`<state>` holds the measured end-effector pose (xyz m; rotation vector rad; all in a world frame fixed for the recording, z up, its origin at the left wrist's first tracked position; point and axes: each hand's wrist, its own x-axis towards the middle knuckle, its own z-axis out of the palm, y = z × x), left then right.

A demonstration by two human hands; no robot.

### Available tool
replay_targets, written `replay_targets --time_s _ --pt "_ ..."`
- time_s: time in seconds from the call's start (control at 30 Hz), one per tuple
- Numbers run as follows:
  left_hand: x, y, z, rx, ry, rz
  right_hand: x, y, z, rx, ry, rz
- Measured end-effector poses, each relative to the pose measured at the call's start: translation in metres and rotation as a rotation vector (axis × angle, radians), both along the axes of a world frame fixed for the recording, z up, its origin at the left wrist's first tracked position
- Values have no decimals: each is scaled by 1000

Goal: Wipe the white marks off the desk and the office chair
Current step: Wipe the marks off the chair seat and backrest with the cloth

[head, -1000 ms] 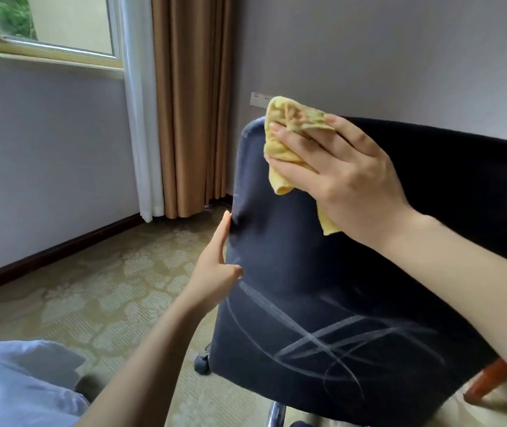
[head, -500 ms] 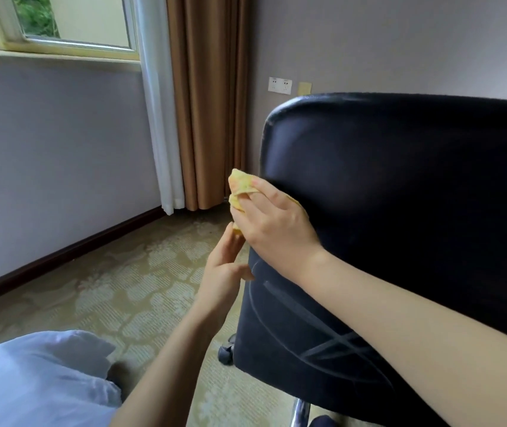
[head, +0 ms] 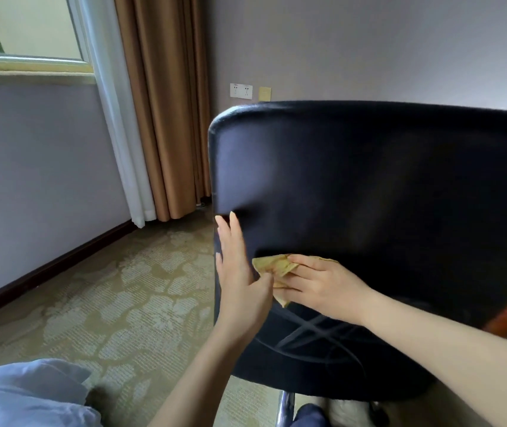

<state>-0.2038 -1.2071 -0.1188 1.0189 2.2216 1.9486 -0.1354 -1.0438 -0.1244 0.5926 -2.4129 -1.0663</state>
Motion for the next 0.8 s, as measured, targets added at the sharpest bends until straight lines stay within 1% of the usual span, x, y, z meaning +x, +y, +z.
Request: replay_targets --time_s 0.07,0.2,0.3,0.37,0.47,0.57,0.7,0.8 --pt "7 7 2 -60 18 1 28 19 13 81 -39 -35" --pt "14 15 10 -146 -8 -5 82 50 55 134 -133 -150" --pt "8 14 10 -181 -14 17 89 60 88 207 -93 -121" --pt "7 12 9 -186 -7 8 86 63 109 268 -26 -106" --pt "8 11 11 -178 -10 0 73 43 143 221 117 -45" --pt "7 9 10 -186 2 -13 44 15 171 184 291 102" --pt "3 5 7 -185 44 -33 -8 -28 180 81 461 218" --pt "-2 1 4 -182 77 -55 -42 -53 173 5 507 253"
